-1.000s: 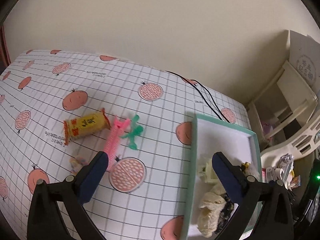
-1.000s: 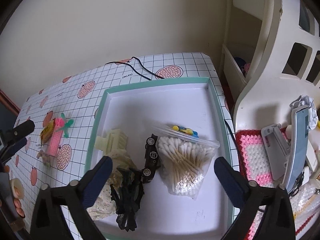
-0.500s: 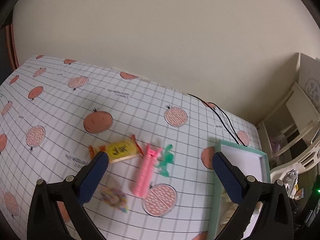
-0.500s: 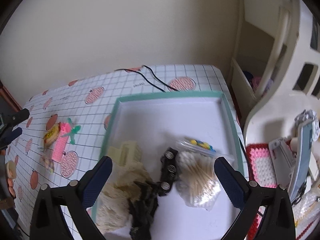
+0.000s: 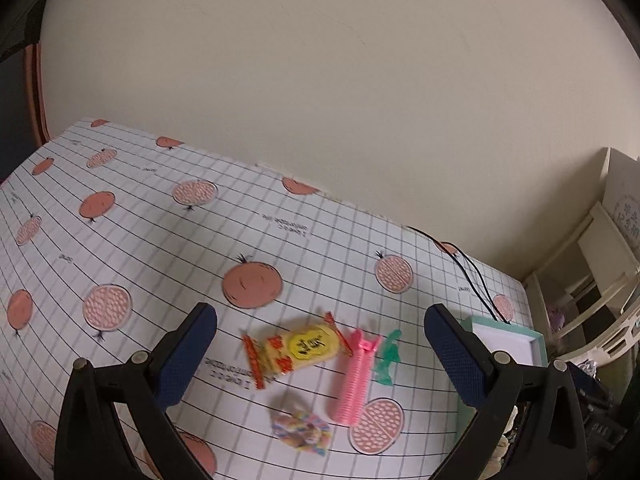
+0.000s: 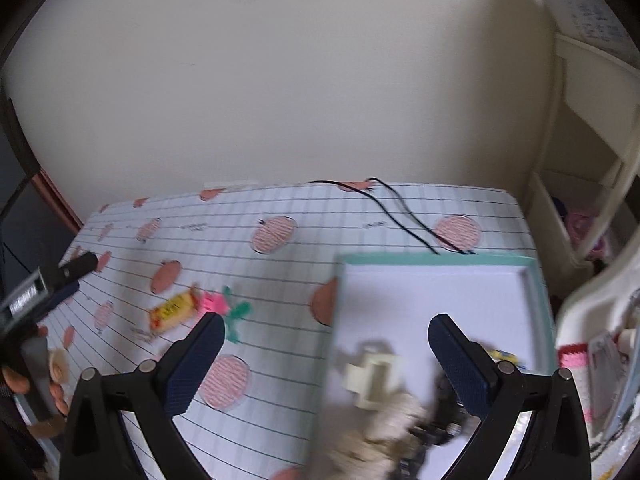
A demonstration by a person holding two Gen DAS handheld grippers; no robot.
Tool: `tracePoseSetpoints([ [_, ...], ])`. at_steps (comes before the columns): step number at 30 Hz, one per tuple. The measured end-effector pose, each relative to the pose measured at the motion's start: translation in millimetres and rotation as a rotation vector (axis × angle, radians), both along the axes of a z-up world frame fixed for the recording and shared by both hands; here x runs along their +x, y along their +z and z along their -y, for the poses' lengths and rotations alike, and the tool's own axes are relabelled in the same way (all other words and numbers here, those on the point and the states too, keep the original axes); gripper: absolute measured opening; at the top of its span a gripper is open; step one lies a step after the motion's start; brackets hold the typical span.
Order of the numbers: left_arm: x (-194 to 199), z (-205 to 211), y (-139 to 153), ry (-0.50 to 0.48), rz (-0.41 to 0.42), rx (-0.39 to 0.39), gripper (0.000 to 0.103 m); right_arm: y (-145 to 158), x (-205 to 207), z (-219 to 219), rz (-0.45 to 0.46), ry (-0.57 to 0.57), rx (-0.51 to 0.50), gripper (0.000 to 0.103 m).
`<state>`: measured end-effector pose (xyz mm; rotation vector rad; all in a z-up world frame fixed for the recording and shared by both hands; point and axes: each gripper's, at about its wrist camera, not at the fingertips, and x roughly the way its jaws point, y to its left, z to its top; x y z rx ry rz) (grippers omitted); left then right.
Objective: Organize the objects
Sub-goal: 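Withdraw both open tools from the tray toward the snack packet and green figure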
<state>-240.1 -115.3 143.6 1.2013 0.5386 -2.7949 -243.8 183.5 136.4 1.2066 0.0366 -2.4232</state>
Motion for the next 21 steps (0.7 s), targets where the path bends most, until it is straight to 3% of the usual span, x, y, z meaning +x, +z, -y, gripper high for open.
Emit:
tracePoseSetpoints([
  [9, -14, 16, -16, 0.0, 0.037, -0.013, 0.103, 1, -21, 55, 0.019, 0.032, 0.023, 0.103],
  [21, -38, 0, -62, -0.079, 0.09, -0.106, 0.103, -57, -35, 101, 0.097, 0.076, 0.11, 0.103],
])
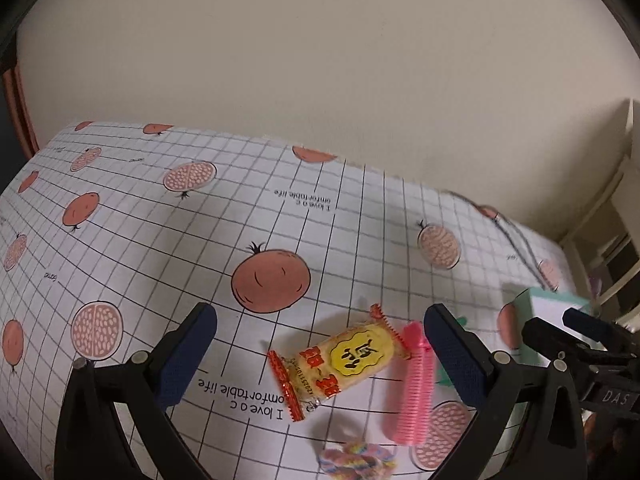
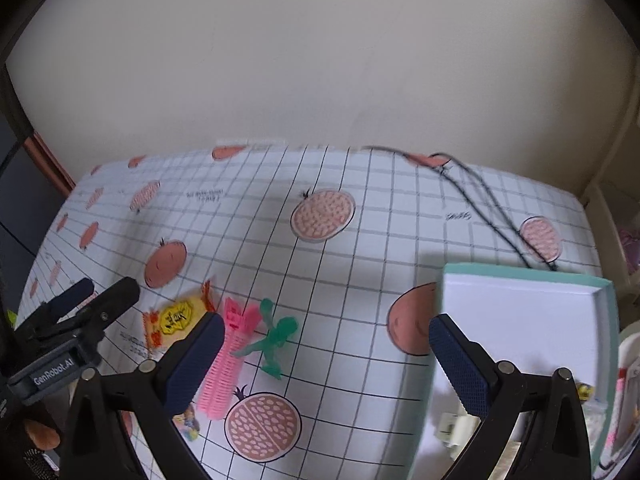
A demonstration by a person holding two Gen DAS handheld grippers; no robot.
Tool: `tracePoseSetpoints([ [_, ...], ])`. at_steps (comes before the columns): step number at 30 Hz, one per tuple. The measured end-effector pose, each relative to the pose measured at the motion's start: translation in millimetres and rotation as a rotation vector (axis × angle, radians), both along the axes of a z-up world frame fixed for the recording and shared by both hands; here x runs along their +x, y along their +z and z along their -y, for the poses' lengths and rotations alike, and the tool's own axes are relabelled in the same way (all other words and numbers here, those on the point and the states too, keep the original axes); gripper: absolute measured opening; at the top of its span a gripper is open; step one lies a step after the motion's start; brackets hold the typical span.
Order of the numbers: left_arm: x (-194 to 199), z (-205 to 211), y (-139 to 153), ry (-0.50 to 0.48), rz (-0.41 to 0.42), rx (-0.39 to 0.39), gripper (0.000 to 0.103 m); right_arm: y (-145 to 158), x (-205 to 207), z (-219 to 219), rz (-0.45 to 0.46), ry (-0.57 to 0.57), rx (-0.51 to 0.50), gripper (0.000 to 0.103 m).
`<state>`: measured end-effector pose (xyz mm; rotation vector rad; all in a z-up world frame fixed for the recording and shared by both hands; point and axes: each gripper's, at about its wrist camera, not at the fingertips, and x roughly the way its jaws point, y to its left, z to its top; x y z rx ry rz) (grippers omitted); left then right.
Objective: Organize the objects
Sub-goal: 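Withdraw both open tools from the tray toward the snack packet and green figure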
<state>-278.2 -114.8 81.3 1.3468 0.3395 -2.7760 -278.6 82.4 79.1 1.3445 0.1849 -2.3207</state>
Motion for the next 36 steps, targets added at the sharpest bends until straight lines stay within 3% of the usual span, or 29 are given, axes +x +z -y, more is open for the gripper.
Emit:
tracePoseSetpoints([
  [12, -8, -9, -39, -0.039, 0.068, -0.05, 0.102, -41, 2, 19, 0.054, 0.028, 0.045, 0.103],
  [36, -6, 10, -39, -0.003, 0.067, 0.02, 0.101, -64, -2, 27, 0.075, 0.002, 0.039, 0.103],
])
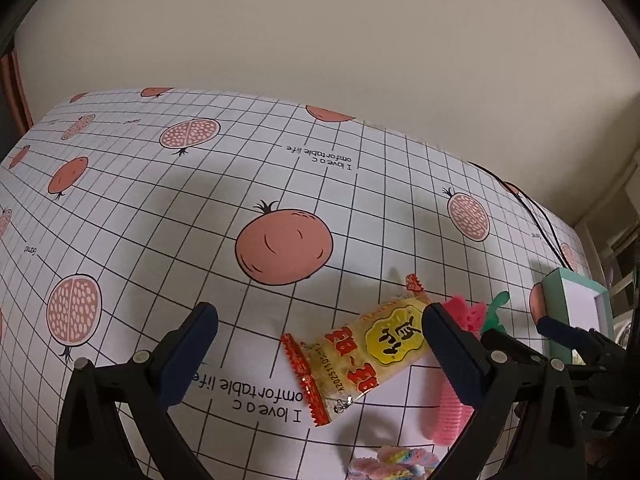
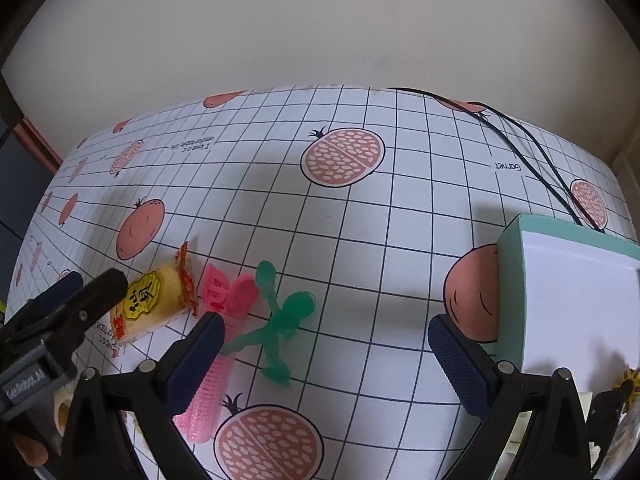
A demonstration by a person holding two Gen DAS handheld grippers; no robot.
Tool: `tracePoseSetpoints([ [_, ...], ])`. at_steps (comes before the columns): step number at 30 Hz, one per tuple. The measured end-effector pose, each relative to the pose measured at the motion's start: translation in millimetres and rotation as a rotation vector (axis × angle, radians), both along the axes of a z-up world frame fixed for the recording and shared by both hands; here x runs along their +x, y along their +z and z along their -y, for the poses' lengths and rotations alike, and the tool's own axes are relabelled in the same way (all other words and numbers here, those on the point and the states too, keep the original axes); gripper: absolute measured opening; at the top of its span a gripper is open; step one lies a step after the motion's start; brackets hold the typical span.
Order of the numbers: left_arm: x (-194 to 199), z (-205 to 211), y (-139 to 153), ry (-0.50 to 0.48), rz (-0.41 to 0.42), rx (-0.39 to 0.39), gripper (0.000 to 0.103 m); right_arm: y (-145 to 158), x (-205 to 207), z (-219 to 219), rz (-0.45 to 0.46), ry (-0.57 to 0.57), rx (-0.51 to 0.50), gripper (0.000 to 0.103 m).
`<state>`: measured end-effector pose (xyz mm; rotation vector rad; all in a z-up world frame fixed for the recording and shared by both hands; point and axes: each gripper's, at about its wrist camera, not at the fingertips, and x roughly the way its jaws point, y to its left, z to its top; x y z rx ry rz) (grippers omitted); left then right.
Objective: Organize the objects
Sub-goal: 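Withdraw both open tools from the tray toward the snack packet and green figure, then grasp the yellow snack packet with left tool while right tool grasps the green figure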
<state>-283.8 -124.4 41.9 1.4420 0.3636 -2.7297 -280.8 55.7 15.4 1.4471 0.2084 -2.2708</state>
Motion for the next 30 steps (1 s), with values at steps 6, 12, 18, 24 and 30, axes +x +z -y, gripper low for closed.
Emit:
tracePoseSetpoints([
  [6, 0, -5, 2, -0.039, -0.004, -0.008, 0.101, 1, -1, -2, -0.003, -0.007, 0.001, 0.093],
  [12, 2, -11, 2, -0.089, -0.006, -0.032, 0.101, 2, 0, -1, 0.001, -0.001, -0.009, 0.083],
  [18, 4, -24, -1, -0.156, 0.007, -0.049, 0.101, 2, 4, 6, 0.0, 0.025, -0.016, 0.067],
  [24, 4, -32, -2, -0.185, 0.011, -0.089, 0.098, 2, 4, 9, 0.017, 0.031, -0.035, 0.053],
  [30, 4, -31, -6, -0.163, 0.001, -0.118, 0.098, -1, 0, 9, 0.046, 0.011, -0.048, 0.051],
])
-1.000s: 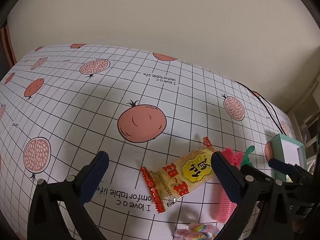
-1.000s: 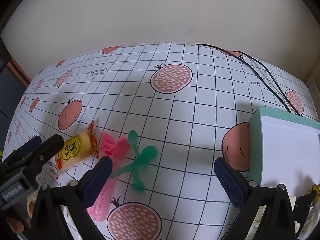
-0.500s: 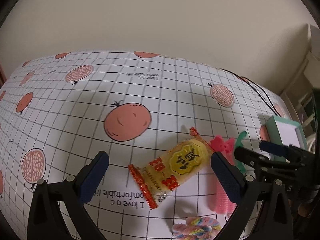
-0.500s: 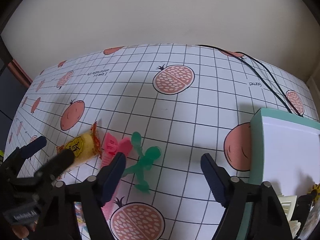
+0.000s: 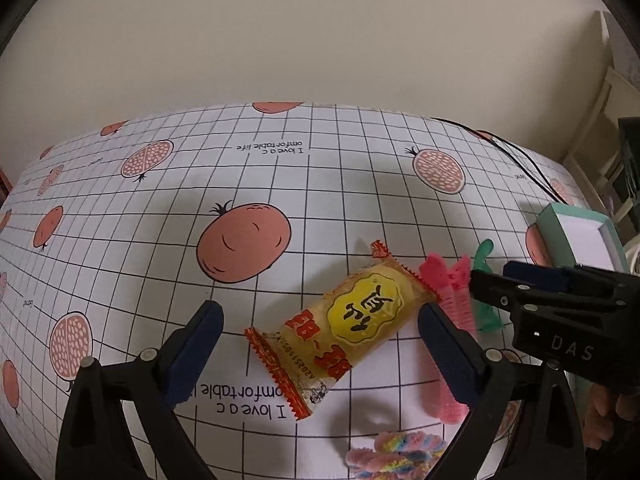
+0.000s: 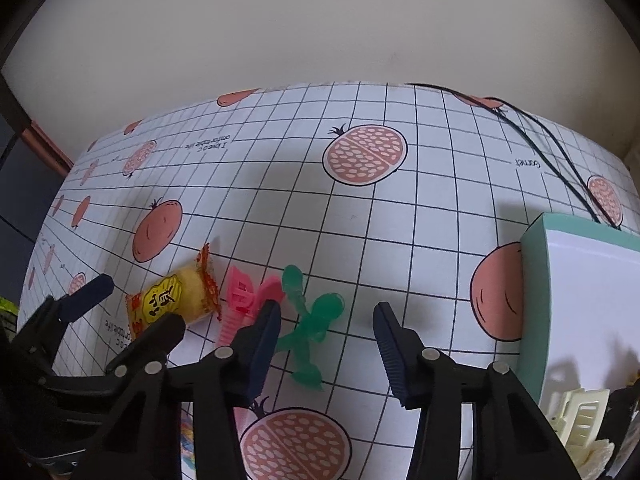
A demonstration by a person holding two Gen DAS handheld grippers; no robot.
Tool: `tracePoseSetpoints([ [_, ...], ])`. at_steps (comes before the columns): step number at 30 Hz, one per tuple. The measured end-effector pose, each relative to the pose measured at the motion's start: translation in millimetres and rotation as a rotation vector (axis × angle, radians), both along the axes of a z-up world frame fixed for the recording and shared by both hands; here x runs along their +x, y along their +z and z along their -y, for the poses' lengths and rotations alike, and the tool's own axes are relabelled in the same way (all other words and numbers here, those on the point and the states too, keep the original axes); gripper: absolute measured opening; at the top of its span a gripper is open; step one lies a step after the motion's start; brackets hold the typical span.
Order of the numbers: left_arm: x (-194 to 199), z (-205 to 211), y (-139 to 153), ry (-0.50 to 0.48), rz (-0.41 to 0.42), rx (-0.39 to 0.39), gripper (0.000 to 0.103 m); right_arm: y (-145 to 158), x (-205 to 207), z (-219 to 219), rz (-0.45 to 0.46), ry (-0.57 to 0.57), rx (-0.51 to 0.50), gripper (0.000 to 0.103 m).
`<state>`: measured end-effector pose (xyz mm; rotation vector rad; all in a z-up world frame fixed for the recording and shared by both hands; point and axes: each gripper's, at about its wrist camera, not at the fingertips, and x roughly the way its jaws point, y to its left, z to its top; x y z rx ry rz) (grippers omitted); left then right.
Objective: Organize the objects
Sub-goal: 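Grasp the yellow snack packet with left tool while right tool grasps the green figure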
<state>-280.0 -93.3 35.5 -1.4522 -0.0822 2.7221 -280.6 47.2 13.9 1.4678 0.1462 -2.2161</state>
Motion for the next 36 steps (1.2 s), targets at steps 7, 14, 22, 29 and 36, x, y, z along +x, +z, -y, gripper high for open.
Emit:
tracePoseSetpoints([
  [7, -1, -5, -13, -0.013, 0.017, -0.009, 0.093, 0, 0, 2, 0.01, 0.0, -0.017, 0.038],
  [14, -4, -6, -15, -0.013, 0.045, -0.008, 0.077, 1, 1, 3, 0.012, 0.007, -0.025, 0.031],
  [22, -4, -9, -14, -0.041, 0.064, -0.018, 0.054, 1, 3, 4, 0.016, 0.017, -0.021, 0.029],
  [29, -1, -7, -12, -0.053, 0.073, -0.004, 0.051, 3, 4, -5, 0.02, 0.007, -0.025, 0.028],
  [36, 2, -6, -12, -0.078, 0.085, 0.008, 0.048, 5, 6, -11, 0.027, 0.001, -0.029, 0.028],
])
